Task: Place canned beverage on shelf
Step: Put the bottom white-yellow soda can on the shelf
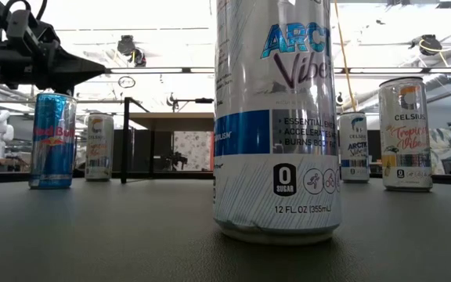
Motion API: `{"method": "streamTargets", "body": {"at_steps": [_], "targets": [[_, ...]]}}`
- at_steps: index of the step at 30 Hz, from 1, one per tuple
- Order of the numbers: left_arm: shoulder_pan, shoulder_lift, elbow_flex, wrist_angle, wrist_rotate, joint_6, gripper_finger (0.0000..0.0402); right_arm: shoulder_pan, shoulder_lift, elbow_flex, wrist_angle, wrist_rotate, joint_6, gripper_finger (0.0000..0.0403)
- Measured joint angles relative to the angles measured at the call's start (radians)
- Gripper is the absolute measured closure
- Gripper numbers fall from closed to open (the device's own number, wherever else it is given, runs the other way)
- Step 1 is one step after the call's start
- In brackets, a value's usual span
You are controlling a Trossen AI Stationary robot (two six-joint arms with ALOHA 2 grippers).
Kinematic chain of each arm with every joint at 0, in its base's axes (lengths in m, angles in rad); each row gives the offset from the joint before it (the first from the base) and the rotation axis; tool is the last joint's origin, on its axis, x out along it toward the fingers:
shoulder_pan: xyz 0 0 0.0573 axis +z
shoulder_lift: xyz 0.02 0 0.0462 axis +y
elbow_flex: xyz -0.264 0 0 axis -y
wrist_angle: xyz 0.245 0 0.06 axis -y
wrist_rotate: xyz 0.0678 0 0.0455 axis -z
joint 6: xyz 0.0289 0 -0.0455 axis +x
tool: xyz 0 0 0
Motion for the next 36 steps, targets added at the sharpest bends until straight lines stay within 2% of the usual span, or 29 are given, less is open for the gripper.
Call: {"method": "streamTargets", "body": {"at_steps": [5, 11, 16, 30, 33, 36], "targets": [[0.000, 0.000, 0.000, 0.036, 0.055, 0.000, 0.0401, 0.000, 0.000, 0.000, 0.108, 0.003, -0.036, 0.0403], [0.000, 0.000, 0.000, 0.108, 0.085, 0.001, 0.0401, 0.000, 0.000, 0.000, 0.175, 0.003, -0.189, 0.0403], [0.000, 0.000, 0.000, 0.130, 0.102, 0.001, 0.0401, 0.000, 0.001, 0.006, 0.173, 0.003, -0.172, 0.0398], [0.000, 0.000, 0.000, 0.124, 0.127, 0.001, 0.0401, 0.000, 0.042, 0.009, 0.162, 0.003, -0.156, 0.0305], [0.000, 0.000, 0.000, 0.123, 0.127, 0.001, 0.0401, 0.000, 0.044, 0.009, 0.151, 0.000, -0.153, 0.0294], [0.000, 0.000, 0.000, 0.122, 0.127, 0.004, 0.0401, 0.000, 0.044, 0.010, 0.134, -0.002, -0.067, 0.0291]]}}
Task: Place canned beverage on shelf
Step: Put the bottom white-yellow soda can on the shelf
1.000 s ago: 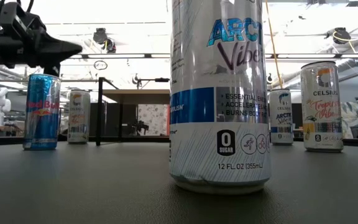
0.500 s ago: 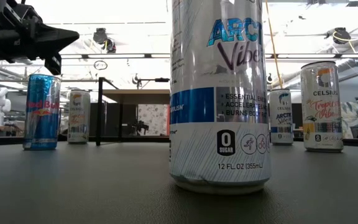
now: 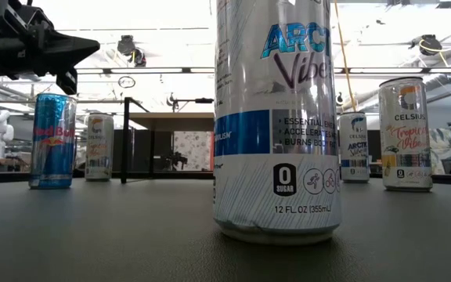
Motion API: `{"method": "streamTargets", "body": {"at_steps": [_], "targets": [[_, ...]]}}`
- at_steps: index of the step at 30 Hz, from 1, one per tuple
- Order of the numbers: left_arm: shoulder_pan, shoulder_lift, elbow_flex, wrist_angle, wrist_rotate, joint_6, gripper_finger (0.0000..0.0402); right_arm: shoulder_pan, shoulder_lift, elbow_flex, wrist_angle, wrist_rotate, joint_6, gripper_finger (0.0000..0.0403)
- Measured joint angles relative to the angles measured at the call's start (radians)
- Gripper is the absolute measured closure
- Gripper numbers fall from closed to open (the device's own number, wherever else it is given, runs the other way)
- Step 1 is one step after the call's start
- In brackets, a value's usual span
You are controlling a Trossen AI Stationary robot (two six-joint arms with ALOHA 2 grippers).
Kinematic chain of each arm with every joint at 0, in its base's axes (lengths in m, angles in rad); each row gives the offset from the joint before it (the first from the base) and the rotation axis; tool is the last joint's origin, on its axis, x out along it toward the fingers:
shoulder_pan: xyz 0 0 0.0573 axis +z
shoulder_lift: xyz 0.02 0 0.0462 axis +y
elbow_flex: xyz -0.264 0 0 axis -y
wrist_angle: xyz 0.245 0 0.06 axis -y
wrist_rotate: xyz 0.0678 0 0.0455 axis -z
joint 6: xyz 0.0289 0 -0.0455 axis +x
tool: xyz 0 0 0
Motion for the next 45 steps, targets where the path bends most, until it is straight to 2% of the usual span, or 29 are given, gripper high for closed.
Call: {"method": "streamTargets", "body": {"at_steps": [8, 14, 22, 27, 35, 45], "targets": [[0.000, 0.000, 0.000, -0.056, 0.000, 0.006, 0.0401, 0.000, 0.000, 0.001, -0.020, -0.002, 0.094, 0.0297], [0.000, 0.000, 0.000, -0.138, 0.000, -0.004, 0.0401, 0.000, 0.000, 0.001, -0.006, -0.003, 0.087, 0.0298], [0.000, 0.000, 0.000, -0.124, -0.006, -0.008, 0.0401, 0.000, 0.000, 0.002, 0.000, -0.003, 0.106, 0.0298], [0.000, 0.000, 0.000, -0.125, -0.008, -0.078, 0.0401, 0.000, 0.000, 0.002, 0.010, -0.003, 0.166, 0.0298], [0.000, 0.000, 0.000, -0.124, -0.010, -0.109, 0.0401, 0.000, 0.000, 0.002, 0.010, -0.003, 0.113, 0.0298], [0.000, 0.000, 0.000, -0.125, -0.084, -0.100, 0.0401, 0.000, 0.000, 0.002, 0.009, -0.002, 0.127, 0.0298]]}}
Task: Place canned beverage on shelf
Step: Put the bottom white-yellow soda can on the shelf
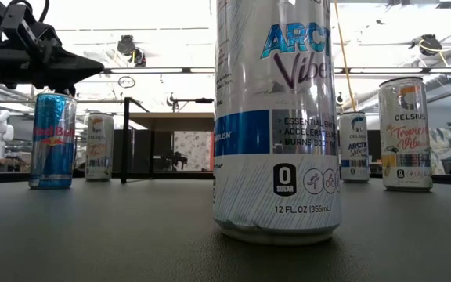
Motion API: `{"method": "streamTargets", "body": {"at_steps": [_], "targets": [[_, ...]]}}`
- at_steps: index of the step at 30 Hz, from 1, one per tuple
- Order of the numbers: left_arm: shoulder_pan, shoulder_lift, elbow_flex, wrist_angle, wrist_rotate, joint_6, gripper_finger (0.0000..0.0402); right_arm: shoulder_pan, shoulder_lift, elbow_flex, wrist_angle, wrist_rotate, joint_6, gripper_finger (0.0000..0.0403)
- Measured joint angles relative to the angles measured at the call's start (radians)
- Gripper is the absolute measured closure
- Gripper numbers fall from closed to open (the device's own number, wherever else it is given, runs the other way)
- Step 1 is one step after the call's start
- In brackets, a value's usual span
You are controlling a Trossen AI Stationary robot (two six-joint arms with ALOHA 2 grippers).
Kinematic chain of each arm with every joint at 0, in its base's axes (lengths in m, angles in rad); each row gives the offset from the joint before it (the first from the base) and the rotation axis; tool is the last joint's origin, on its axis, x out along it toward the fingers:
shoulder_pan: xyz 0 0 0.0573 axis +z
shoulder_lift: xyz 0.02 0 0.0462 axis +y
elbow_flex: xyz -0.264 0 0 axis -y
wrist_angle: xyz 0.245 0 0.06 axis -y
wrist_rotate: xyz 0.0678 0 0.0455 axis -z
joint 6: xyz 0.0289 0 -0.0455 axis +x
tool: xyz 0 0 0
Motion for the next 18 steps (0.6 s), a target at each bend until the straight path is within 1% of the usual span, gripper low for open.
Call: {"method": "streamTargets", "body": {"at_steps": [5, 12, 18], "targets": [[0.000, 0.000, 0.000, 0.000, -0.003, 0.001, 0.0401, 0.000, 0.000, 0.000, 0.000, 0.000, -0.002, 0.0298], [0.000, 0.000, 0.000, -0.002, -0.004, 0.002, 0.0401, 0.000, 0.000, 0.000, 0.000, 0.000, 0.048, 0.0298], [0.000, 0.000, 0.000, -0.003, -0.004, 0.001, 0.0401, 0.000, 0.000, 0.000, 0.002, 0.000, 0.026, 0.0298]]}}
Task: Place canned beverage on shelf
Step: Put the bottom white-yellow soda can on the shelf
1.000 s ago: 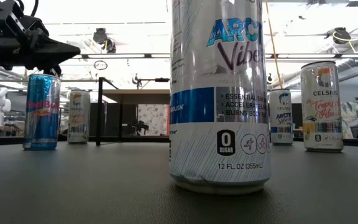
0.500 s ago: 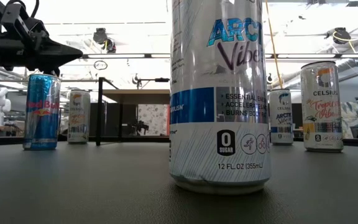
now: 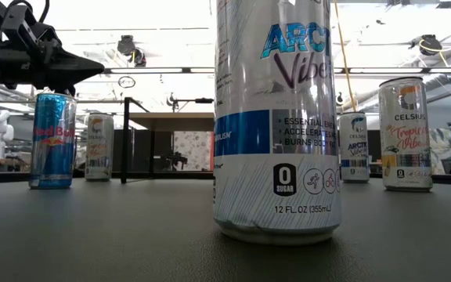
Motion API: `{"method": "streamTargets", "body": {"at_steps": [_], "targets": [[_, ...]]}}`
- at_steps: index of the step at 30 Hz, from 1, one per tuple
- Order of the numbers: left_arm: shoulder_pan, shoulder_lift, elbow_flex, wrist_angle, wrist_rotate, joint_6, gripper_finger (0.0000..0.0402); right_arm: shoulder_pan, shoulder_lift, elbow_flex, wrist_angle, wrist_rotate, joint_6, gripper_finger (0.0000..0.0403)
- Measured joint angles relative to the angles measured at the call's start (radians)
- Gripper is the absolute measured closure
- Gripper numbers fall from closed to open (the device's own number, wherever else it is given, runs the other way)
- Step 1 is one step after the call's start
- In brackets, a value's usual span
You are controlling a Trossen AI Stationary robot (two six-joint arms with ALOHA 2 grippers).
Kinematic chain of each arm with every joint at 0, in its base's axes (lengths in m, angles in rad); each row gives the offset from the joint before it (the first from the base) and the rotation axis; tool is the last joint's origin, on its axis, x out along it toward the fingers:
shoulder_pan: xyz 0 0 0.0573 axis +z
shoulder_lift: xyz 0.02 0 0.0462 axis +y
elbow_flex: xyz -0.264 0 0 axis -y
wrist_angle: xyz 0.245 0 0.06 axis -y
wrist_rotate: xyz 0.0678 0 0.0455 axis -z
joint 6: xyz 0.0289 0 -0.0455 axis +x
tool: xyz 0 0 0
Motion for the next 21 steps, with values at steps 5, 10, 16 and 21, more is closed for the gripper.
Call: {"method": "streamTargets", "body": {"at_steps": [5, 10, 16, 21], "targets": [[0.000, 0.000, 0.000, 0.000, 0.000, -0.007, 0.0401, 0.000, 0.000, 0.000, 0.004, 0.000, -0.120, 0.0298], [0.000, 0.000, 0.000, 0.000, -0.007, -0.010, 0.0401, 0.000, 0.000, 0.000, 0.035, 0.000, -0.156, 0.0298], [0.000, 0.000, 0.000, 0.001, -0.104, -0.088, 0.0401, 0.000, 0.000, 0.000, 0.090, 0.000, -0.311, 0.0298], [0.000, 0.000, 0.000, 0.001, -0.145, -0.097, 0.0401, 0.000, 0.000, 0.000, 0.063, 0.000, -0.373, 0.0298]]}}
